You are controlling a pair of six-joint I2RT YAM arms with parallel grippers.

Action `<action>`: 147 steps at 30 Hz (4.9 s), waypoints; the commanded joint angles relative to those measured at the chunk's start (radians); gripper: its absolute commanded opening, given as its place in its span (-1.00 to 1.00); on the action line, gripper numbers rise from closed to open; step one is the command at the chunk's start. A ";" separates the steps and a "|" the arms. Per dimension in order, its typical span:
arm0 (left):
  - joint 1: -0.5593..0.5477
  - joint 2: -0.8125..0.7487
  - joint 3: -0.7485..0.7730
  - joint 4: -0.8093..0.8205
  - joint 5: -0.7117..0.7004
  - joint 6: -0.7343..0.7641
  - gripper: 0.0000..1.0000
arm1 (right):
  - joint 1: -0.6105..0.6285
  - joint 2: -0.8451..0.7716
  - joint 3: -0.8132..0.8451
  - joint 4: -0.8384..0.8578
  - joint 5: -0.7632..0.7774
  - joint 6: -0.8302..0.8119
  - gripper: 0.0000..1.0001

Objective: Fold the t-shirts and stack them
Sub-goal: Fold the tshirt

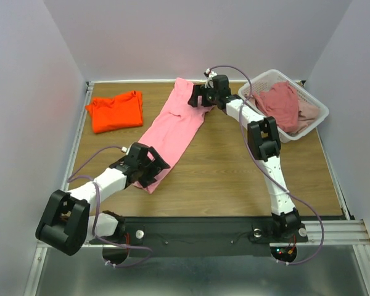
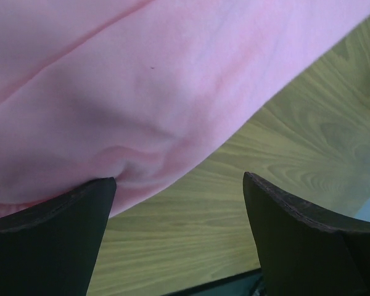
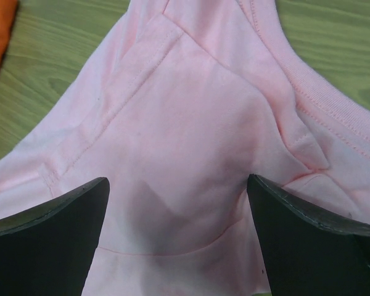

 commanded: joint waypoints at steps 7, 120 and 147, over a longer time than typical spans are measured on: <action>-0.368 0.247 -0.079 0.063 0.130 -0.255 0.97 | 0.005 0.146 0.125 -0.101 -0.056 0.050 1.00; -0.594 -0.130 0.004 -0.121 -0.086 -0.262 -1.00 | 0.482 -1.462 -1.655 -0.111 0.096 0.663 -0.99; -0.167 0.384 0.629 -0.104 -0.192 0.160 -1.00 | 0.166 -1.026 -1.127 -0.072 0.368 0.493 -0.99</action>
